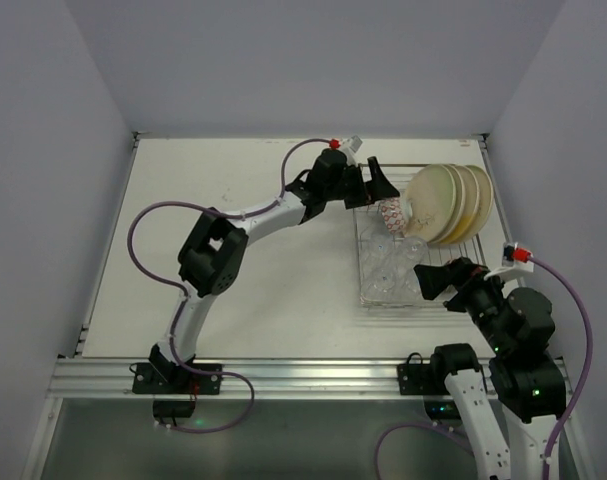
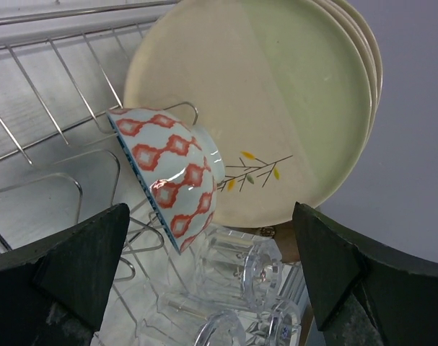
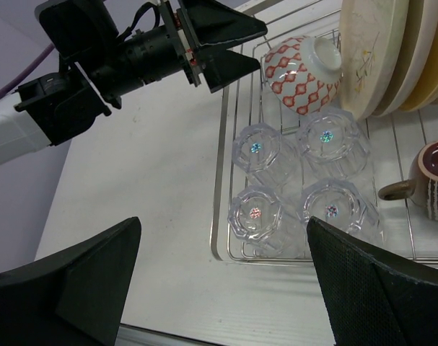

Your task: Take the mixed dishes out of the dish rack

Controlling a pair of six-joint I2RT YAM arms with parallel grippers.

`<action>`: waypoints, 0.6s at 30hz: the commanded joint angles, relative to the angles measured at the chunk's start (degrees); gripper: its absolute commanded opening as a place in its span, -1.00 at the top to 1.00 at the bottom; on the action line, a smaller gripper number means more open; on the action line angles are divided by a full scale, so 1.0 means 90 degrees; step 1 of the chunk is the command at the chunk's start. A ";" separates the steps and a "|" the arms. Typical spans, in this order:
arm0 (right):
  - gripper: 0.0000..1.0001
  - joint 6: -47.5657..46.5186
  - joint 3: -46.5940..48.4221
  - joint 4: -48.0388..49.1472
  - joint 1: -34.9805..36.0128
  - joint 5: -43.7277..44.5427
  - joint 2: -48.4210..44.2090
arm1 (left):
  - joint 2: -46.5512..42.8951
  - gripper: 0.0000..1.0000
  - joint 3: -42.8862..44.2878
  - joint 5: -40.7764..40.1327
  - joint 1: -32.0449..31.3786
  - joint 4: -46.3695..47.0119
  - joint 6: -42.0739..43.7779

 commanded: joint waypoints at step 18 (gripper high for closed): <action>-0.98 -0.0200 -0.0160 0.0000 -0.0025 0.0050 -0.0071 | 0.0728 -1.00 0.0827 0.0372 -0.0118 -0.0219 -0.0580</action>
